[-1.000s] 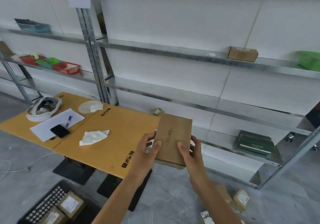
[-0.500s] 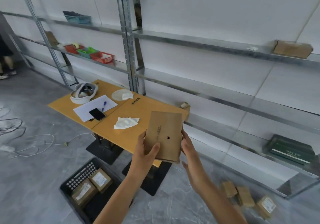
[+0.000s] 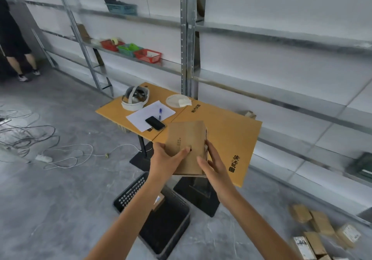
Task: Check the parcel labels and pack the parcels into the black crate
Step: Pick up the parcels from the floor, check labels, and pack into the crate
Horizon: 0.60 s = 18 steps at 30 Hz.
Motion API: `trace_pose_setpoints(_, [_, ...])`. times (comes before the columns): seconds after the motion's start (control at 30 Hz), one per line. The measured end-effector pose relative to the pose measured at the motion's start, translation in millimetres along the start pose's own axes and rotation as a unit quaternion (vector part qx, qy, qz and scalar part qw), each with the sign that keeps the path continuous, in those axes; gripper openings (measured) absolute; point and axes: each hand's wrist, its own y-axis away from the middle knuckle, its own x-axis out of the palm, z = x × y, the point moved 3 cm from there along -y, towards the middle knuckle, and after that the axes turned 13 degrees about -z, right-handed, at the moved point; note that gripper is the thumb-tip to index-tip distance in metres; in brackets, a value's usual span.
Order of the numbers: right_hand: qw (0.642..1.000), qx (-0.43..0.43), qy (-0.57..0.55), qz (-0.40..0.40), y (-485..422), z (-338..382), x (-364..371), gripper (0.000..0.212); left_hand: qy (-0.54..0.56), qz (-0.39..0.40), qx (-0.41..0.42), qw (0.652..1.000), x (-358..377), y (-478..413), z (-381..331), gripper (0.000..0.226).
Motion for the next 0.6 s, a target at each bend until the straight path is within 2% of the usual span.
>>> trace_pose_setpoints(0.13, [0.999,0.028,0.020,0.009,-6,-15,39,0.070,-0.030,0.022,-0.014,0.999,-25,-35,18,0.067])
trace_pose_setpoints(0.37, [0.997,0.057,0.044,-0.016,-46,-53,63,0.062,-0.101,0.106,-0.055,0.988,-10,-96,43,0.078])
trace_pose_setpoints(0.53, [0.994,0.095,0.045,-0.007,-95,-83,72,0.073,-0.150,0.146,-0.057,0.976,4,-155,60,0.070])
trace_pose_setpoints(0.6, [0.991,0.130,0.022,0.002,-115,-93,79,0.069,-0.144,0.168,-0.094,0.971,8,-181,70,0.068])
